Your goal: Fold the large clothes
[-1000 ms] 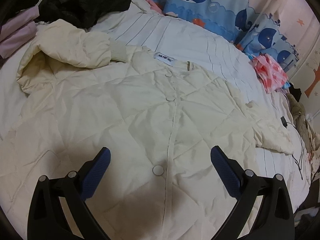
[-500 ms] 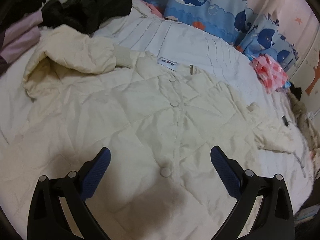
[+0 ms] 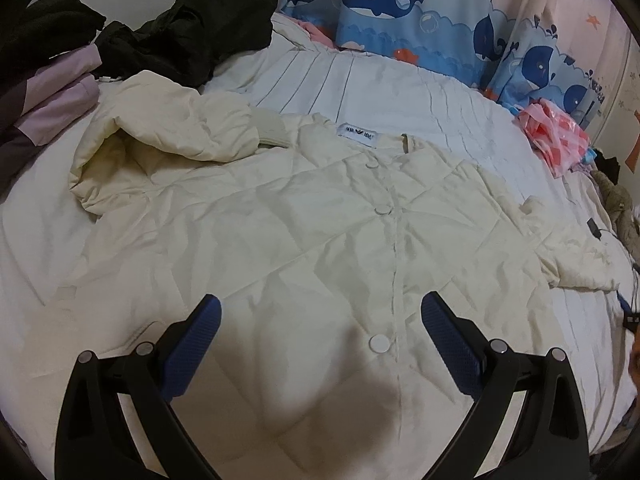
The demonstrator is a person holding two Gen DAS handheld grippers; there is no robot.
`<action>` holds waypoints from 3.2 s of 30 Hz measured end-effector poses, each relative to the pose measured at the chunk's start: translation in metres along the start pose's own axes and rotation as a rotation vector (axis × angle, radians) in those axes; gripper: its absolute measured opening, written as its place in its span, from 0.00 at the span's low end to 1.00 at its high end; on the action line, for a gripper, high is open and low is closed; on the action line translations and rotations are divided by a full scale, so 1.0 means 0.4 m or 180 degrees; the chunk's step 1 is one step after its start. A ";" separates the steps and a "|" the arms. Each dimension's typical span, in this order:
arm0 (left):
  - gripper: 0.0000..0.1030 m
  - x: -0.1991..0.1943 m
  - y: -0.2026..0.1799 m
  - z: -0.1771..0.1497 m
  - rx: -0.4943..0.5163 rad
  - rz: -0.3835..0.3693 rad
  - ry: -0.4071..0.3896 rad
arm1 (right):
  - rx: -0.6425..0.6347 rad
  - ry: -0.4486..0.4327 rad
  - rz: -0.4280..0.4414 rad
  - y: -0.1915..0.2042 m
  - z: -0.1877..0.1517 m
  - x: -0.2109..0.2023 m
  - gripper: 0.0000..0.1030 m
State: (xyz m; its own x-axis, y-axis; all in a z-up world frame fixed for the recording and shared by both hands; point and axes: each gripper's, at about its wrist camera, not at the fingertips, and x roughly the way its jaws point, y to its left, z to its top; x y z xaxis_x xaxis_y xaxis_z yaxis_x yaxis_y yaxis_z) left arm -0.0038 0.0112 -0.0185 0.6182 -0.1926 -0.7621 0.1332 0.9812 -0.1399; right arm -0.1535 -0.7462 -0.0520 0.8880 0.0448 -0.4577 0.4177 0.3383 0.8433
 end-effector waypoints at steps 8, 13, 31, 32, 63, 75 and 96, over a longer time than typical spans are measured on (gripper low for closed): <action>0.93 0.009 -0.006 0.002 -0.0025 -0.0003 0.0006 | 0.0107 -0.0254 -0.0250 -0.067 0.046 0.138 0.17; 0.93 0.011 -0.001 -0.003 -0.0026 -0.0006 0.0042 | -0.0288 -0.0430 -0.0117 0.028 0.031 0.108 0.15; 0.93 -0.019 0.175 0.016 -0.0609 0.0074 0.0059 | -0.1157 -0.0270 0.0710 0.638 -0.171 0.109 0.15; 0.93 -0.021 0.190 0.018 -0.0671 0.0078 0.0053 | -0.1227 -0.0217 0.0756 0.681 -0.198 0.127 0.15; 0.93 -0.083 0.382 0.057 -0.1390 0.0060 -0.0206 | -0.2333 0.1683 0.1049 1.023 -1.220 0.729 0.15; 0.93 -0.086 0.354 0.065 -0.1293 -0.0004 -0.0200 | -0.3284 0.1902 0.0404 0.929 -1.447 0.792 0.34; 0.93 -0.140 0.511 0.049 -0.2002 0.0126 -0.0490 | -0.2793 0.1245 0.0407 0.869 -1.094 0.572 0.89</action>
State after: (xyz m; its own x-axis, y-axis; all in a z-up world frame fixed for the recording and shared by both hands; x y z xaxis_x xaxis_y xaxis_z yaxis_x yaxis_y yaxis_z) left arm 0.0040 0.2223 0.0078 0.7236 -0.1102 -0.6814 -0.3422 0.8001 -0.4928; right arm 0.1106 -0.2070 0.0130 0.7237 0.3858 -0.5723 -0.1107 0.8834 0.4554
